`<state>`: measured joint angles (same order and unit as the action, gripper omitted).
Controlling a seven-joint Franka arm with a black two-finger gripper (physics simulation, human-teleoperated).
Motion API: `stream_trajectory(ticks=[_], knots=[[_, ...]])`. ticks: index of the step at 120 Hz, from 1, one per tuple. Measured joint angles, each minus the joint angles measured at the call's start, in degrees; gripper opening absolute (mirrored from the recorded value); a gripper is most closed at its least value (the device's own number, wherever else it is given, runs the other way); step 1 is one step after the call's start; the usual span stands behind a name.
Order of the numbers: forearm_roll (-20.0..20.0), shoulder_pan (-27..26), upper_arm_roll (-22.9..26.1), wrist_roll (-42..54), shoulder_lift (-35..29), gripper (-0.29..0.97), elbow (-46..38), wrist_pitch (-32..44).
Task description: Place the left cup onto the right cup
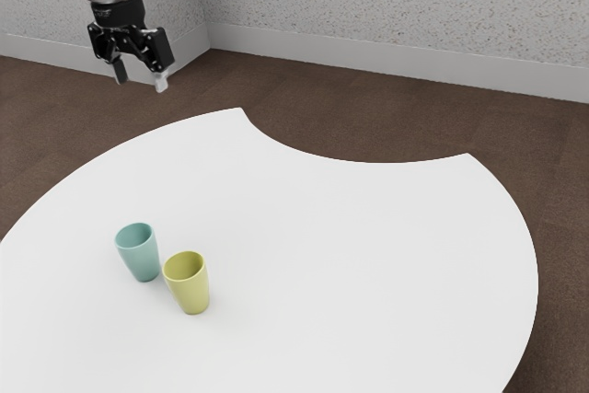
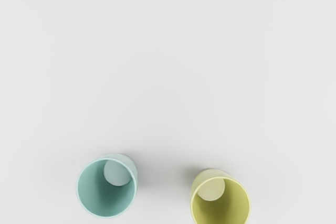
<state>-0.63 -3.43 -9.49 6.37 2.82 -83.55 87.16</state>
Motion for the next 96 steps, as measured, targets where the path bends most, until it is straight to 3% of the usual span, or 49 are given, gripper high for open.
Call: stream_trajectory(ticks=[31, 96], knots=[[-0.16, -0.25, 0.00, -0.07, -0.31, 0.66, -0.42, 0.01], [1.14, 0.46, -0.79, -0.18, -3.96, 0.66, -12.30, 3.98]])
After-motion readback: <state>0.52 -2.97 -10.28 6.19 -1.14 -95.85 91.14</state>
